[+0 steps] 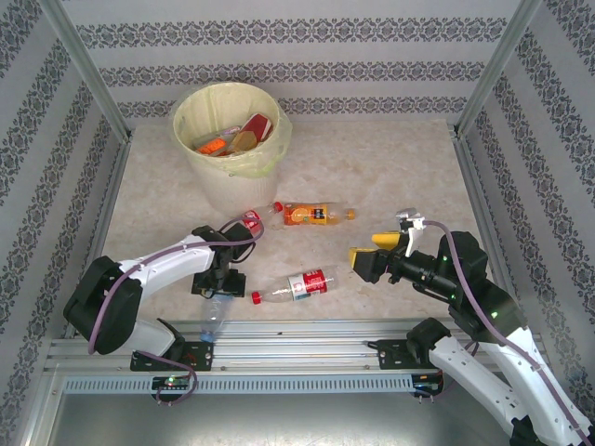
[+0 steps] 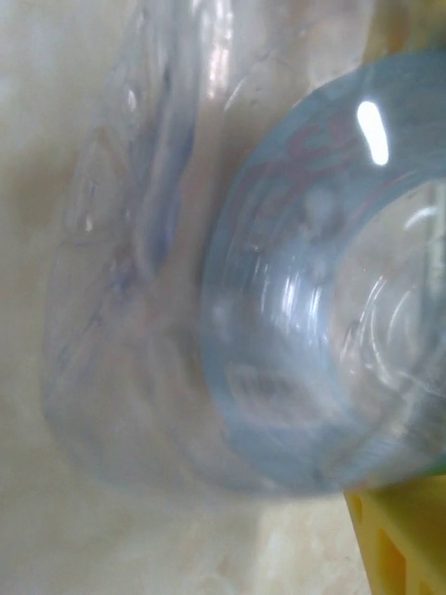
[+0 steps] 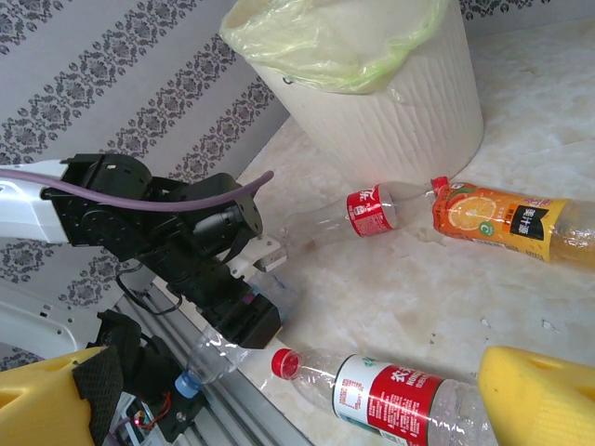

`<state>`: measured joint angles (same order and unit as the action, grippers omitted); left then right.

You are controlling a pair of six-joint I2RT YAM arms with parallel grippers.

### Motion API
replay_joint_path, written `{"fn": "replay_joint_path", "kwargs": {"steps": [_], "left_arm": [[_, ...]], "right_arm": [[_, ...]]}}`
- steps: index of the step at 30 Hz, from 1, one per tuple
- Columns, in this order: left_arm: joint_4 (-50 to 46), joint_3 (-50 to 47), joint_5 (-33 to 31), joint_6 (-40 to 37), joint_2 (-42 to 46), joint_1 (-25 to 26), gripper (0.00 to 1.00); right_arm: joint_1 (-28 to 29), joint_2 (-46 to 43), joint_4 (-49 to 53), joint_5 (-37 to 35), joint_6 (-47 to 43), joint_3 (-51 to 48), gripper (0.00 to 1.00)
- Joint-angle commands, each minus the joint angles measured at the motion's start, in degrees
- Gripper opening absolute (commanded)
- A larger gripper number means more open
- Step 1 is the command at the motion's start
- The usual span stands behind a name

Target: Put the plastic bottles in the bin

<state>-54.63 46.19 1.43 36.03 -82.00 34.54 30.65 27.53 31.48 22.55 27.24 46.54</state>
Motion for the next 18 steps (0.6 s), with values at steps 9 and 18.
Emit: {"fn": "replay_joint_path", "kwargs": {"steps": [9,18], "left_arm": [[-1.5,3.7,3.8,-2.4,6.5,1.2,0.67],[1.1,10.9,18.2,-9.7,13.6,2.5,0.67]], "right_arm": [[0.7,0.3,-1.7,0.0,0.5,-0.6,0.98],[0.8,-0.7,-7.2,4.4,1.9,-1.3,0.98]]}}
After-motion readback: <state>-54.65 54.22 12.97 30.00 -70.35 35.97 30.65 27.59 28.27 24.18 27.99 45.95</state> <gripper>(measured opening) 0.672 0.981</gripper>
